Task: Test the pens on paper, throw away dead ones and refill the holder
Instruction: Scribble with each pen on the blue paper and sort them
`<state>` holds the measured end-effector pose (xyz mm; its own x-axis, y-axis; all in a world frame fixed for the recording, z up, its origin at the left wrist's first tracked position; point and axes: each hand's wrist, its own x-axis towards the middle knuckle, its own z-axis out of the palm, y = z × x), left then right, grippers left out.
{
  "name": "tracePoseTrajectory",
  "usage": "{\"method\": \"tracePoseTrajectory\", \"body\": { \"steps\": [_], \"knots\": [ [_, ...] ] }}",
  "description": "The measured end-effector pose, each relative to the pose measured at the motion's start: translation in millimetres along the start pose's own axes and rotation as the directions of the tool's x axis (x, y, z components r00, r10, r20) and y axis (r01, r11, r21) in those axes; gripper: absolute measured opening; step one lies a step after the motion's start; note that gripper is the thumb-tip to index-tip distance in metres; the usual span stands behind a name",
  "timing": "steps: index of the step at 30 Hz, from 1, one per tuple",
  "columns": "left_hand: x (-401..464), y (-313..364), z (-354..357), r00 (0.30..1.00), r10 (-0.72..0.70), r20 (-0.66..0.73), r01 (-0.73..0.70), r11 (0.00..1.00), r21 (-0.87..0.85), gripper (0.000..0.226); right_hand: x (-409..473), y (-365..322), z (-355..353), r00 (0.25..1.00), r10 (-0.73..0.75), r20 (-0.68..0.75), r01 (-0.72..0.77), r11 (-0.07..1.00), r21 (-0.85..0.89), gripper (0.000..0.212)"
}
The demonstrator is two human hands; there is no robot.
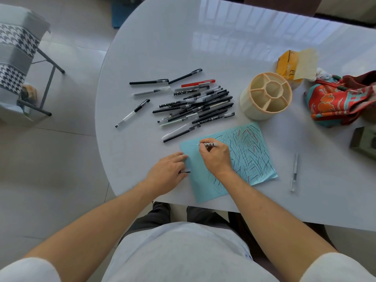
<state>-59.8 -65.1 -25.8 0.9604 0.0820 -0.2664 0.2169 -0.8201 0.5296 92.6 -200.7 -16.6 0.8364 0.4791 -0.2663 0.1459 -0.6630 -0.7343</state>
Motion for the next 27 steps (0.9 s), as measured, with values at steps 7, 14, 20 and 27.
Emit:
{"method": "tracePoseTrajectory", "body": {
  "steps": [7, 14, 20, 27],
  "knots": [
    [-0.4, 6.6, -4.9, 0.995, -0.066, -0.077, 0.055, 0.988, -0.141, 0.021, -9.1, 6.9, -22.3, 0.979, 0.200, 0.033, -0.196, 0.899, 0.392, 0.004],
    [2.3, 16.8, -11.7, 0.986, -0.115, -0.124, 0.087, 0.973, -0.212, 0.018, -33.7, 1.7, -35.2, 0.955, 0.169, 0.244, -0.288, 0.725, 0.625, 0.003],
    [8.5, 31.9, -21.2, 0.989, -0.130, -0.076, 0.110, 0.969, -0.221, 0.017, -36.6, -0.1, -37.5, 0.952, 0.168, 0.257, -0.295, 0.737, 0.608, 0.004],
    [15.1, 47.7, -24.4, 0.987, -0.153, -0.049, 0.135, 0.955, -0.265, 0.014, -46.6, 7.3, -34.8, 0.946, 0.154, 0.285, -0.301, 0.743, 0.597, 0.012]
  ]
}}
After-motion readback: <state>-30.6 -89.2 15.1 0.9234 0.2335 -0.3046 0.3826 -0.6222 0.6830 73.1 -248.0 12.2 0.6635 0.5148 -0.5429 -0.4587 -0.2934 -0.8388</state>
